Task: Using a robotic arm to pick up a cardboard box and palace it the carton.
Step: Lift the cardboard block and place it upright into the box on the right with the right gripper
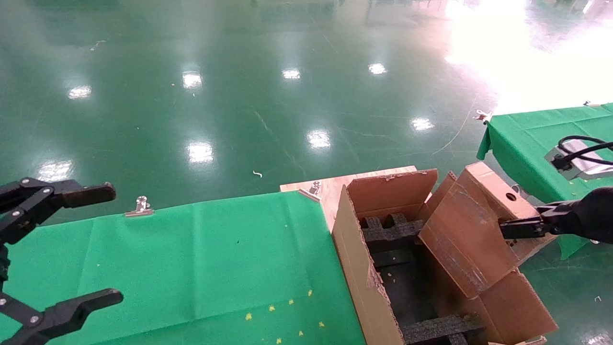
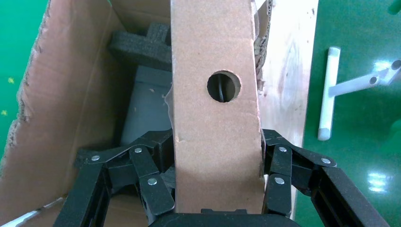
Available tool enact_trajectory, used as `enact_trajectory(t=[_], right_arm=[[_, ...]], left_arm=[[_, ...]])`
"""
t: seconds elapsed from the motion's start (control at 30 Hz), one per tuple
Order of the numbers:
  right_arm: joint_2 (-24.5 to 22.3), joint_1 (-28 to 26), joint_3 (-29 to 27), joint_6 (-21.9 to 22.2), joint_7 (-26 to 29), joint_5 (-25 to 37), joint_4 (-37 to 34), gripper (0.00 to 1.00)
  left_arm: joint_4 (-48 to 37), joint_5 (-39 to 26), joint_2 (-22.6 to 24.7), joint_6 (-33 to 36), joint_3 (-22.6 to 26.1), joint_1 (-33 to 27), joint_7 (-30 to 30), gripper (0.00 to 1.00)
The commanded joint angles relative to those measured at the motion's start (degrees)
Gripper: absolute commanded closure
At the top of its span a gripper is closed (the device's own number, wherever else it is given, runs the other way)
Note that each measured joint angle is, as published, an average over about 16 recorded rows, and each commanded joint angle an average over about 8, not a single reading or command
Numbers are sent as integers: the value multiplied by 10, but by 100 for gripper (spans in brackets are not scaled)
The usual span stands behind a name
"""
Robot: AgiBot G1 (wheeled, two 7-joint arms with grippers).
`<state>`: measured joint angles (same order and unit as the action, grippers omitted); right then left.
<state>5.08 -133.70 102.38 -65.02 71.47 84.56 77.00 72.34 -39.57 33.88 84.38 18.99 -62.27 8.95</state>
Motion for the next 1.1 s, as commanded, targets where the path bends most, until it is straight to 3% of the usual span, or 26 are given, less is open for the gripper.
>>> enact_trajectory(t=[0.03, 0.47, 1.1], right_arm=[[1, 0, 0, 2, 1, -1, -5, 100], [36, 41, 32, 56, 105, 49, 9, 100], [79, 73, 58, 58, 184, 69, 6, 100]], left_arm=[[0, 0, 0, 0, 0, 0, 0, 0], [0, 0, 0, 0, 0, 0, 0, 0], [0, 0, 0, 0, 0, 0, 0, 0]])
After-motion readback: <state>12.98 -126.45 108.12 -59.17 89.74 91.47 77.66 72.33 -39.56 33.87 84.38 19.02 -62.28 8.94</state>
